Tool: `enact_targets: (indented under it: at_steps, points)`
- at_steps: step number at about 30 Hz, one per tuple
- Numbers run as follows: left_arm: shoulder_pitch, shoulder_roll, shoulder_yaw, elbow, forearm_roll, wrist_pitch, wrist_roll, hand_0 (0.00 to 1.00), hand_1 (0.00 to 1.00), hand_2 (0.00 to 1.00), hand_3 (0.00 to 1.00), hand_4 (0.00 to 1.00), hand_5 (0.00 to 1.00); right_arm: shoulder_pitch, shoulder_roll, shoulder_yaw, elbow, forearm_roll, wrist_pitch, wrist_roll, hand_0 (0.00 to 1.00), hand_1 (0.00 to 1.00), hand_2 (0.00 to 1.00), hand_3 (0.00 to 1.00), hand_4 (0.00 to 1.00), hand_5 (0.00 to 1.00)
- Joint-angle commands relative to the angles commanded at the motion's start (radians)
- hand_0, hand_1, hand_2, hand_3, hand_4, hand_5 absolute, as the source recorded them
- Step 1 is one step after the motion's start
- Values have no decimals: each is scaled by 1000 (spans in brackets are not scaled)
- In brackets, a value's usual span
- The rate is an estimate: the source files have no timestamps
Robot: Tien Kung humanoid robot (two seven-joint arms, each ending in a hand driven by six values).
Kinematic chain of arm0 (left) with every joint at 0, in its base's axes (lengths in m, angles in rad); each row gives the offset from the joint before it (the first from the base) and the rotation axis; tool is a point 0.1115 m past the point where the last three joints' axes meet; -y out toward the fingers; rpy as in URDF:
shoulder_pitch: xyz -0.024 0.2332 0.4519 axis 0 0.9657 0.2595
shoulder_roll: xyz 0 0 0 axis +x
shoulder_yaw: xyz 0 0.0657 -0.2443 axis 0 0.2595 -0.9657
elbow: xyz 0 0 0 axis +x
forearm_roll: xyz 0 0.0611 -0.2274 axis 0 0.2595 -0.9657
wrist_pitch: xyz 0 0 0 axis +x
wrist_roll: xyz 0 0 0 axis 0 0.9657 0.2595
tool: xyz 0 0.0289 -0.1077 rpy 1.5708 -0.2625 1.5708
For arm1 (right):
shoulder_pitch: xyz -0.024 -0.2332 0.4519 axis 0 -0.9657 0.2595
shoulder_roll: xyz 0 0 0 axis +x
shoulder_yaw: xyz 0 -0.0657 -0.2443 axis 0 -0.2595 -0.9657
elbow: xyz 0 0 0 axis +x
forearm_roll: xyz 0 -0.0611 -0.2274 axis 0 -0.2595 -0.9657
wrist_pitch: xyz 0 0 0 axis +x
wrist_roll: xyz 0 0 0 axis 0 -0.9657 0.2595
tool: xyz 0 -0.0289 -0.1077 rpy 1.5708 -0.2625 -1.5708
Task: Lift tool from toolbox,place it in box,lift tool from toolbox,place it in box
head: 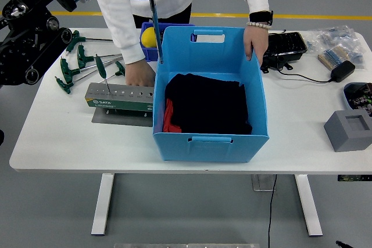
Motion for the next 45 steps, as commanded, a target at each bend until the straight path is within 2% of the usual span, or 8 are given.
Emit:
enact_targets:
  at_steps: [8,13,17,25,33,40,43,45]
  points:
    - [-21,-29,34,-90,-46,-6,21,70,2,2,2,685,591,0,0,7,0,-14,2,-3,635,623,694,549,792,659]
    - [-29,-60,92,-159,-98,-10,38,71,2,2,2,686,588,-1,0,6,1,-13,2,-4,636,624,694,550,793,658]
    - [-18,-96,137,-178,-111,-13,38,72,2,2,2,683,578,1,-2,4,1,-13,3,-3,635,623,694,549,793,659]
    - [15,-177,234,-82,-160,-10,20,72,2,2,2,676,549,9,-8,4,4,-21,4,-5,635,623,694,549,793,659]
    - [2,-243,372,59,-222,0,-8,73,2,2,6,668,535,20,-15,10,6,-40,5,-9,636,620,692,550,793,658]
    - [-9,-290,442,179,-255,17,-43,73,2,2,11,667,531,21,-17,17,7,-50,5,-11,635,619,691,550,793,658]
    - [-11,-304,460,206,-273,15,-55,73,2,2,11,667,531,20,-19,20,7,-55,5,-13,635,619,691,550,793,658]
    - [-13,-313,473,212,-274,-2,-60,73,2,2,11,667,531,19,-20,22,8,-59,6,-14,635,619,691,550,793,658]
